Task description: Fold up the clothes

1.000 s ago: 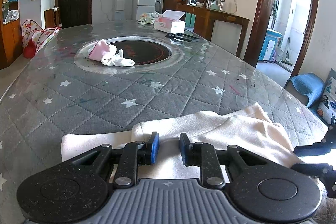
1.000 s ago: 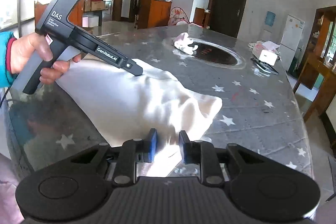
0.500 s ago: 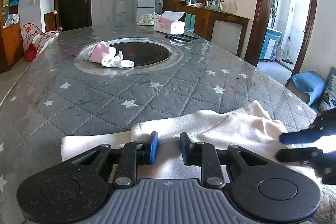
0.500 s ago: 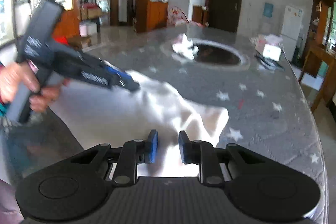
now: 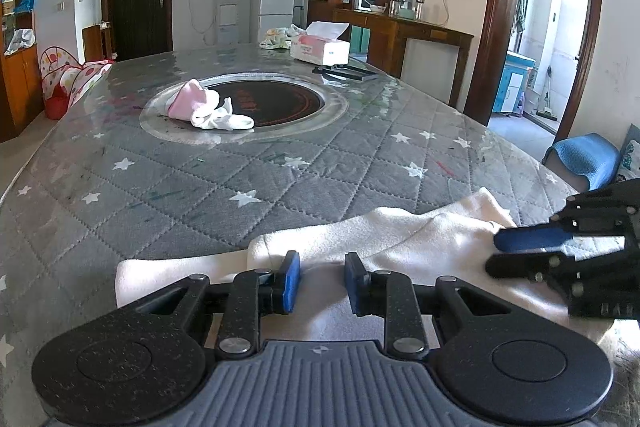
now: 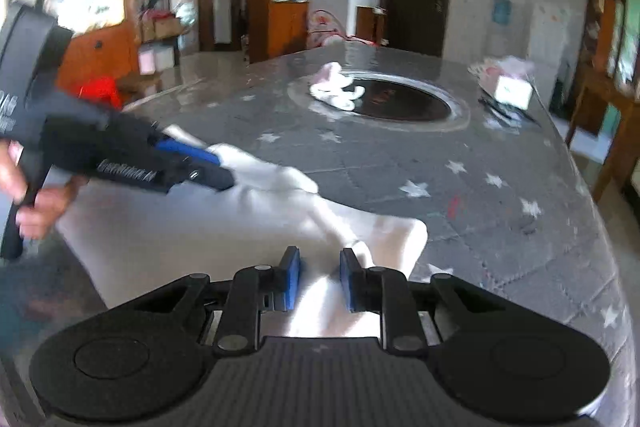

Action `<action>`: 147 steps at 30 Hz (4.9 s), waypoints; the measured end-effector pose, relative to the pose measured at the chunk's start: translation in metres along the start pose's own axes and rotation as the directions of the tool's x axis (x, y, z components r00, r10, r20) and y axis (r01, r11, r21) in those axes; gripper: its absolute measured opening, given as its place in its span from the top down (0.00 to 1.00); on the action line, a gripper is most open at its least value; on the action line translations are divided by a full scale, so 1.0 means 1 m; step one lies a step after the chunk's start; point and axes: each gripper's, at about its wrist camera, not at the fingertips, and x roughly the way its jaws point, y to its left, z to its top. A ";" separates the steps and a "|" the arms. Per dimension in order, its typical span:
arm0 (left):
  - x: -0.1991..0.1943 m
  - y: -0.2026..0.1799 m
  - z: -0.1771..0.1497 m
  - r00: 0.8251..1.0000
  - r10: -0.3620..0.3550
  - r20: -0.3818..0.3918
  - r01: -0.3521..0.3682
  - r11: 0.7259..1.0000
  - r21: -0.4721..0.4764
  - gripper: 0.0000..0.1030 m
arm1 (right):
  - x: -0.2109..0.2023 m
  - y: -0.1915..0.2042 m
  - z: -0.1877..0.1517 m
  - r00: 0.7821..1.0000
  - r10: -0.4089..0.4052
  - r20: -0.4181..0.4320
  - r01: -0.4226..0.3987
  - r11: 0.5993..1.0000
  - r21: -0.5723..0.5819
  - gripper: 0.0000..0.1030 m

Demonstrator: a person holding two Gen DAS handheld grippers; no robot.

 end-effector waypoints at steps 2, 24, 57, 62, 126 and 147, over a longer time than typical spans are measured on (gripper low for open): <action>0.001 0.000 0.000 1.000 -0.001 0.000 0.001 1.000 0.002 0.72 | -0.002 -0.001 0.004 1.000 -0.010 0.009 0.010 1.000 0.006 0.81; -0.022 -0.009 -0.001 0.998 -0.037 0.045 0.035 0.999 0.036 0.54 | -0.027 0.038 0.010 0.993 0.094 0.064 -0.088 0.991 -0.097 0.84; -0.085 0.030 -0.060 0.991 -0.109 0.079 0.123 0.971 -0.207 0.70 | -0.024 0.061 -0.022 0.985 0.173 0.024 -0.170 0.981 -0.092 0.80; -0.090 0.046 -0.053 0.991 -0.092 0.101 0.117 0.952 -0.283 0.70 | -0.023 0.061 -0.021 0.985 0.168 0.022 -0.165 0.982 -0.096 0.79; -0.087 -0.013 -0.042 0.986 -0.130 0.109 0.135 0.990 -0.045 0.00 | -0.013 -0.036 -0.014 0.998 -0.057 0.019 0.053 0.978 0.202 0.94; -0.073 -0.013 -0.059 0.995 -0.092 0.033 0.093 0.996 -0.010 0.00 | -0.053 -0.005 -0.008 0.996 -0.066 0.063 0.065 0.998 0.016 0.96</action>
